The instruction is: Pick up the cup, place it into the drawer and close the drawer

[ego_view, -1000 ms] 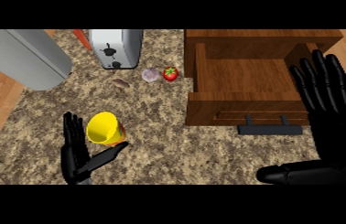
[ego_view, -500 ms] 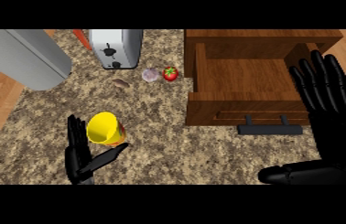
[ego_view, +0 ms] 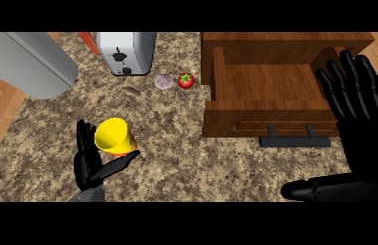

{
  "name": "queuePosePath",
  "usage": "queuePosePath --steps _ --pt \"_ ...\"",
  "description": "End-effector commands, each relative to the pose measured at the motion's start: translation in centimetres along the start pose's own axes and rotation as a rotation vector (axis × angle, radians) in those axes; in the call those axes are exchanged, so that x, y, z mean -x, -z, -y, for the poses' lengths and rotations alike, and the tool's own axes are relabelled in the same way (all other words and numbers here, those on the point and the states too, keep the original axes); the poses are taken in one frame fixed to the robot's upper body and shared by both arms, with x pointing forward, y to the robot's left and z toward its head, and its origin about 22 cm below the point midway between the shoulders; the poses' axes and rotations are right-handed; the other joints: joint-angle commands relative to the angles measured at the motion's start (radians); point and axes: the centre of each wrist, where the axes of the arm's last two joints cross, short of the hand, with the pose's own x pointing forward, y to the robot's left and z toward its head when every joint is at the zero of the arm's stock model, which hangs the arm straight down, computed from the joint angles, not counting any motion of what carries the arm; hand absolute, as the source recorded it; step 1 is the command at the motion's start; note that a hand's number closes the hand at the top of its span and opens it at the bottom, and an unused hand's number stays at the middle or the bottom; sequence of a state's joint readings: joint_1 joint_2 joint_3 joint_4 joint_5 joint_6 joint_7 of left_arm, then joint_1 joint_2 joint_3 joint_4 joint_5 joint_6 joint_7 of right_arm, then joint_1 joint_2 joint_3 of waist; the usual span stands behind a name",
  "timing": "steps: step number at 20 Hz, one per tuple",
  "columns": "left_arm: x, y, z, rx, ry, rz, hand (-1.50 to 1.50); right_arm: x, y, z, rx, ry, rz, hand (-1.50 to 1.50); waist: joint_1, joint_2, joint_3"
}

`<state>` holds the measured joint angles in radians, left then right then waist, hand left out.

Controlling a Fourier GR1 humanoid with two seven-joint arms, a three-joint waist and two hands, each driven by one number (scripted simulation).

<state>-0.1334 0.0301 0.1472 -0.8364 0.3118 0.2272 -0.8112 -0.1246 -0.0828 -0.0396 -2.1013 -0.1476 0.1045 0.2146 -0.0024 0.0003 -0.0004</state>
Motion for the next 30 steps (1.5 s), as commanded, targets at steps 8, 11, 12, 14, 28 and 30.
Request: queuePosePath --steps 8,11,12,14,28,30 --pt "0.8 1.0 -0.4 -0.010 -0.080 -0.007 -1.50 0.5 0.0 0.0 0.005 -0.006 -0.006 -1.50 0.000 0.000 0.000" --pt "1.2 0.5 1.0 0.036 -0.160 0.002 -1.50 0.5 -1.3 -1.1 0.004 -0.013 -0.010 -1.50 -0.002 0.000 0.000" --pt "0.4 1.3 0.2 0.063 -0.168 0.003 -1.50 1.0 -0.1 1.5 0.000 -0.003 0.013 -1.50 0.001 0.000 0.000" --pt "1.3 0.4 -1.1 0.084 -0.229 0.000 -1.50 -1.1 -0.1 1.0 0.001 -0.006 0.018 -1.50 -0.001 0.000 0.000" --pt "1.5 3.1 -0.2 0.196 -0.233 0.108 1.50 0.3 -2.2 0.5 -0.007 -0.010 -0.003 -1.50 -0.005 0.001 0.000" --pt "2.5 1.3 -0.2 0.253 -0.265 0.098 1.50 0.7 -0.7 -0.1 -0.002 -0.005 -0.001 -1.50 -0.004 0.001 0.000"
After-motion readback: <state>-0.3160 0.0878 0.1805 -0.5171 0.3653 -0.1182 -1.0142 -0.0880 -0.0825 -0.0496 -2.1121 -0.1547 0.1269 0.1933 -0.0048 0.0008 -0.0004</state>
